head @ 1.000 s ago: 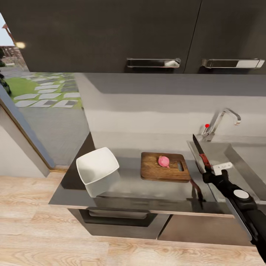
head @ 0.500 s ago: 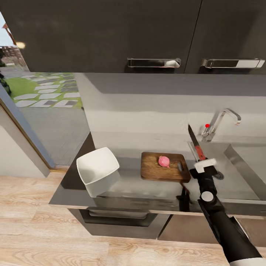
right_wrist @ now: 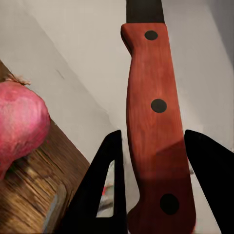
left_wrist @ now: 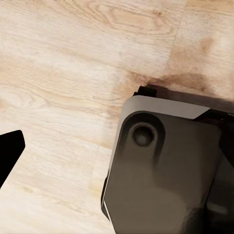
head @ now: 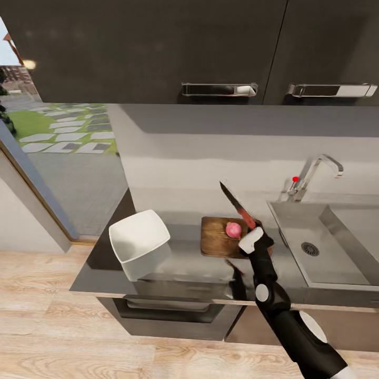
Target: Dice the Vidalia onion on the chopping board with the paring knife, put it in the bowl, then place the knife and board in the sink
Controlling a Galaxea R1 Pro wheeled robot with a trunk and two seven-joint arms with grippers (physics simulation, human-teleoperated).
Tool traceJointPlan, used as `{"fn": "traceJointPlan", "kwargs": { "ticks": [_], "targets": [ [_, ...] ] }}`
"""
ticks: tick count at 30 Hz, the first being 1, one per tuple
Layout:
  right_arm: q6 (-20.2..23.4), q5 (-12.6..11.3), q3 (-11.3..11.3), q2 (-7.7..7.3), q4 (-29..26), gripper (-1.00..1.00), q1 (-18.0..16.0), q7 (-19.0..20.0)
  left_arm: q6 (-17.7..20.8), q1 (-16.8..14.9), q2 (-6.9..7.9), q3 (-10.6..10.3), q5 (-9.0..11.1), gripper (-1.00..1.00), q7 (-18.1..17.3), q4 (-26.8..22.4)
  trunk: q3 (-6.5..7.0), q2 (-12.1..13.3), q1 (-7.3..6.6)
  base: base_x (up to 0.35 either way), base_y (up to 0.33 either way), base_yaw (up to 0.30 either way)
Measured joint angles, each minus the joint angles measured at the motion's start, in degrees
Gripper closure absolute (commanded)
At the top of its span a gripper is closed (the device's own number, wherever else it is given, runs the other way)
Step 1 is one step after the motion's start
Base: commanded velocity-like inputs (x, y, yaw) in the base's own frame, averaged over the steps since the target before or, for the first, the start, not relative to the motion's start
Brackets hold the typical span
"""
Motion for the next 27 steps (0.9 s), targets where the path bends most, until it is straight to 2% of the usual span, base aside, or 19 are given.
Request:
{"fn": "traceJointPlan", "kwargs": {
  "ticks": [2,4,8,9,10,13,16,20,22,27],
  "targets": [
    [1.4,1.2,0.7,0.83,-0.2,1.00,0.0,1.7,0.1,0.0,0.06,0.0,0.1,-1.00,0.0,0.1,0.00,0.0,0.00,0.000,0.000,0.000],
    [2.1,4.3,0.9,1.38,-0.5,1.00,0.0,4.5,0.1,0.0,0.10,0.0,0.1,-1.00,0.0,0.1,0.00,0.0,0.00,0.000,0.000,0.000],
    [2.5,11.4,0.8,1.65,-0.7,1.00,0.0,9.4,0.1,0.0,0.17,0.0,0.1,-1.00,0.0,0.1,0.00,0.0,0.00,0.000,0.000,0.000],
    [2.6,13.0,0.5,1.51,-0.7,1.00,0.0,11.6,0.1,0.0,0.22,0.0,0.1,-1.00,0.0,0.1,0.00,0.0,0.00,0.000,0.000,0.000],
    [2.6,13.3,0.1,1.40,-0.7,1.00,0.0,12.8,0.1,0.0,0.23,0.0,0.1,-1.00,0.0,0.1,0.00,0.0,0.00,0.000,0.000,0.000],
    [2.4,13.8,-4.9,1.15,-0.6,1.00,0.0,17.8,0.1,0.0,0.33,0.0,0.0,-1.00,0.0,0.0,0.00,0.0,0.00,0.000,0.000,0.000],
    [2.2,15.2,-7.3,1.11,-0.3,1.00,0.0,20.7,0.1,0.0,0.32,0.0,0.0,-1.00,0.0,0.0,0.00,0.0,0.00,0.000,0.000,0.000],
    [2.2,16.4,-8.4,0.96,-0.2,1.00,0.0,21.4,0.1,0.0,0.27,0.0,0.0,-1.00,0.0,0.0,0.00,0.0,0.00,0.000,0.000,0.000],
    [2.2,16.6,-9.9,0.70,-0.2,1.00,0.0,21.5,0.1,0.0,0.28,0.0,0.0,-1.00,0.0,0.0,0.00,0.0,0.00,0.000,0.000,0.000],
    [2.2,16.6,-10.3,0.66,-0.1,1.00,0.0,21.5,0.1,0.0,0.30,0.0,0.0,-1.00,0.0,0.0,0.00,0.0,0.00,0.000,0.000,0.000]
  ]
}}
